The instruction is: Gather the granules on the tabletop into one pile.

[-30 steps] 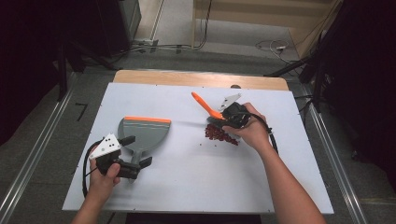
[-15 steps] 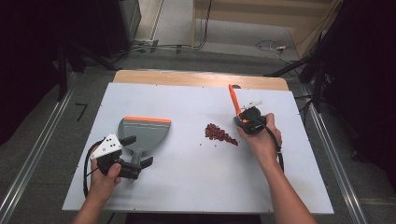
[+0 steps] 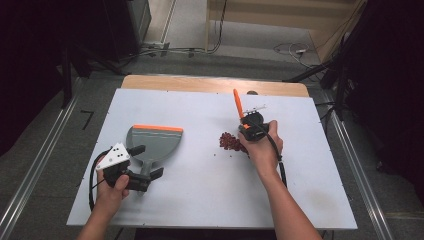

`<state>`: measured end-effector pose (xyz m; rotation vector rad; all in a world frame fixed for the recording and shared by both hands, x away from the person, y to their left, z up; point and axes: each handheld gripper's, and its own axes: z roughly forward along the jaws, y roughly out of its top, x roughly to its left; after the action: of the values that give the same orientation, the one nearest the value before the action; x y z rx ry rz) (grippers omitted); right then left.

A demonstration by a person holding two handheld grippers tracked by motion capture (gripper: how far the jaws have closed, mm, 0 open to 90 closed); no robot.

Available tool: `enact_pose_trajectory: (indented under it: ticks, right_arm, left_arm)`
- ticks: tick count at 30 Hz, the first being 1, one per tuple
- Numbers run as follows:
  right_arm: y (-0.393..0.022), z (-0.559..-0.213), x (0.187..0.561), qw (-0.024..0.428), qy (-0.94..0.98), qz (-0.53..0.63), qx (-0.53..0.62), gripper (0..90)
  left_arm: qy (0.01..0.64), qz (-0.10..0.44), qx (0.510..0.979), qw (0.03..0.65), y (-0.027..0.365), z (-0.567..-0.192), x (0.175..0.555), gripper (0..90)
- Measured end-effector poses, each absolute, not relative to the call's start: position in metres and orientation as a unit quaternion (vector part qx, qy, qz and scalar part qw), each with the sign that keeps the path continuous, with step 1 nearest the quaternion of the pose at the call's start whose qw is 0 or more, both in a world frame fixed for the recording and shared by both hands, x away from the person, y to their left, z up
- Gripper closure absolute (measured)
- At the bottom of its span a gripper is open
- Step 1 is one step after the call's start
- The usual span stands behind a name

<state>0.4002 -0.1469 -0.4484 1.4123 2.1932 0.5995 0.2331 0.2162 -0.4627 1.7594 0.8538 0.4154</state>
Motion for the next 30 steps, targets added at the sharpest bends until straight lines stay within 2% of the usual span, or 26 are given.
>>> enact_pose_trajectory:
  ticks: [15,21,25,30]
  right_arm:
    - [-0.124,-0.448,0.400,0.225,0.815,0.223,0.486,69.1]
    - [-0.127,-0.442,0.398,0.225,0.829,0.235,0.455,69.0]
    - [-0.136,-0.430,0.393,0.224,0.850,0.254,0.403,68.9]
    - [-0.149,-0.416,0.378,0.193,0.893,0.283,0.291,68.8]
  left_arm:
    - [0.359,0.176,0.742,0.538,0.216,-0.462,0.233,0.0]
    - [0.359,0.176,0.741,0.539,0.217,-0.463,0.233,0.0]
    - [0.359,0.176,0.740,0.540,0.217,-0.462,0.233,0.0]
    - [0.361,0.176,0.740,0.540,0.216,-0.463,0.233,0.0]
